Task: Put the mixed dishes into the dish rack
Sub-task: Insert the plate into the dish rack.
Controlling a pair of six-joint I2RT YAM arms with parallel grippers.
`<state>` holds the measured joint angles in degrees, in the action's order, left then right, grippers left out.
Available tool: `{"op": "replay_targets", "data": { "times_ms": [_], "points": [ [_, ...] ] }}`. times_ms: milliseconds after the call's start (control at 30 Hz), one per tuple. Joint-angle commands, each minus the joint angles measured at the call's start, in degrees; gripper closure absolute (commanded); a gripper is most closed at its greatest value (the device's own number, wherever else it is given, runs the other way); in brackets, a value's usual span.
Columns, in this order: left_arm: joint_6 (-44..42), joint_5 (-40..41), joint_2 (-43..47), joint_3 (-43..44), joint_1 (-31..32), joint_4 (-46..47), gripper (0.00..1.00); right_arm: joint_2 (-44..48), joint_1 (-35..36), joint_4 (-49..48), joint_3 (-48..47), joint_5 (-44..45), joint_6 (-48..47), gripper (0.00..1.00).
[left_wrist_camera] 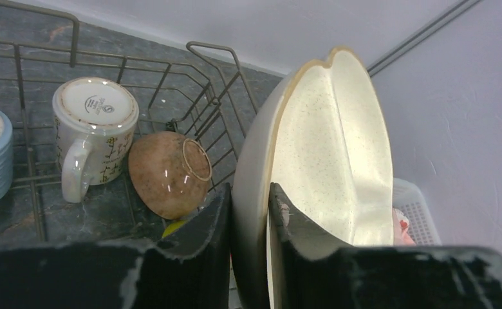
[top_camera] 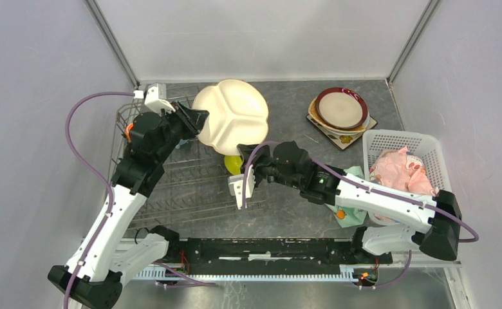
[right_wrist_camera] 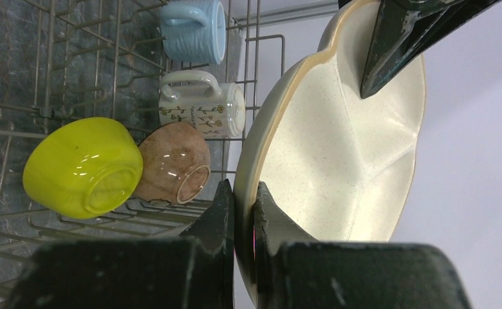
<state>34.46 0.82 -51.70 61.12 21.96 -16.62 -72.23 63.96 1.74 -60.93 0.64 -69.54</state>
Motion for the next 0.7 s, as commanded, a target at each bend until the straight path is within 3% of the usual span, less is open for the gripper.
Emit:
{"op": "replay_targets", "data": {
  "times_ms": [0, 67, 667],
  "points": [
    [-4.23, -0.20, 1.27, 1.56, 0.43, 0.62, 0.84, 0.51, 0.33, -17.22, -7.40, 0.16, -4.89, 1.00],
    [-4.64, 0.09, 1.55, 2.16, 0.39, -0.14, 0.97, -0.38, 0.46, -16.06, -8.04, -0.50, -4.86, 0.98],
    [-7.29, 15.42, 9.49, 4.31, 0.39, 0.68, 0.98, -5.21, 0.72, -16.06, -9.21, -6.07, -3.62, 0.62]
  ]
}}
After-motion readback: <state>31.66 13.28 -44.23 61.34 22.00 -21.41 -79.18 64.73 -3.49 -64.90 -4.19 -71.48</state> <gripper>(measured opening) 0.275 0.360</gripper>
